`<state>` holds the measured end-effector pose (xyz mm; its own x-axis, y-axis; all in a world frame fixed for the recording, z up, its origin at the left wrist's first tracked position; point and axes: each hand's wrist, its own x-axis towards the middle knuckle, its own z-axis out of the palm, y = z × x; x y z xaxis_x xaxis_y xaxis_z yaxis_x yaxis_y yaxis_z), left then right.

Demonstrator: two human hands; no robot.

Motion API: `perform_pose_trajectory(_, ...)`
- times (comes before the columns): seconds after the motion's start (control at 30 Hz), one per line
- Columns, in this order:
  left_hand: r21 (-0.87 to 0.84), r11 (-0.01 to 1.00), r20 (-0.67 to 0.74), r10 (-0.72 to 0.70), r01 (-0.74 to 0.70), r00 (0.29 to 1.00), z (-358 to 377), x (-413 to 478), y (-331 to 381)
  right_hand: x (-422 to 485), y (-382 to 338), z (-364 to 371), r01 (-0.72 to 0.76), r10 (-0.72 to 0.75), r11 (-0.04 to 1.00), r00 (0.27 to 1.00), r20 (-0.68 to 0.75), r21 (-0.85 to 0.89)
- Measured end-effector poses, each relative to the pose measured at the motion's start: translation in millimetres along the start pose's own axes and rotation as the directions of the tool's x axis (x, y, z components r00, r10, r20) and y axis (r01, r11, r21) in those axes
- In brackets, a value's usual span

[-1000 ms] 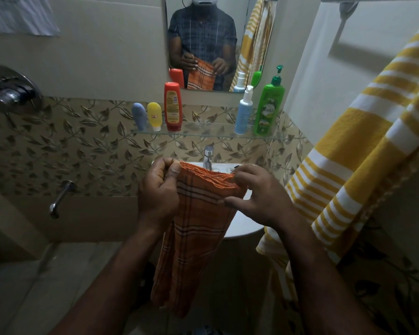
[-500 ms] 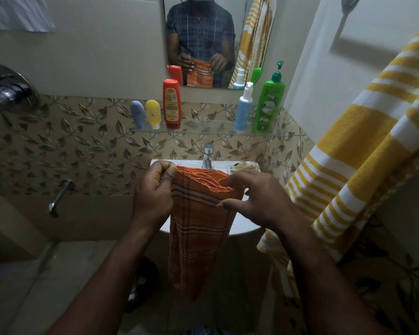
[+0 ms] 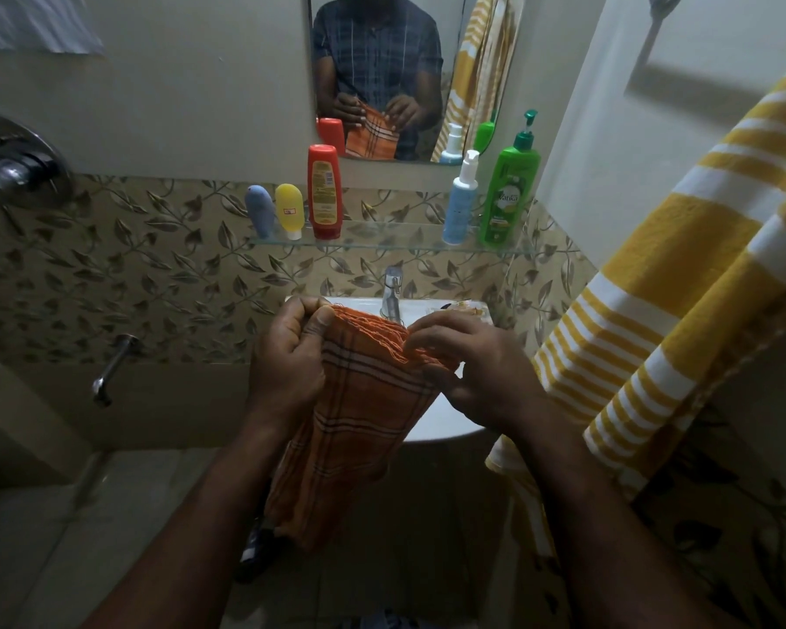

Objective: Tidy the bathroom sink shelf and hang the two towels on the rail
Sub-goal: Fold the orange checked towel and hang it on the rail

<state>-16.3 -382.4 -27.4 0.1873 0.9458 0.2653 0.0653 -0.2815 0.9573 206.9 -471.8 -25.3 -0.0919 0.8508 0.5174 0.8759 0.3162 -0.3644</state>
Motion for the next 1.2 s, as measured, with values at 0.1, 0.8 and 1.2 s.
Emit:
perform_pose_trajectory(0.1, 0.013, 1.000, -0.001, 0.006, -0.006, 1.000, -1, 0, -1, 2, -3, 1, 0.026, -0.026, 0.999, 1.000, -0.004, -0.036)
perform_pose_trajectory(0.8, 0.220, 0.975, -0.139, 0.026, 0.005, 0.990, -15, 3, -13, 1, -5, 3, -0.072, 0.087, 0.988, 0.989, 0.116, -0.133)
perform_pose_trajectory(1.2, -0.012, 1.000, -0.029, -0.023, 0.023, 0.999, -5, 10, -7, -13, -5, 8, -0.129, 0.170, 0.972, 0.962, -0.213, 0.195)
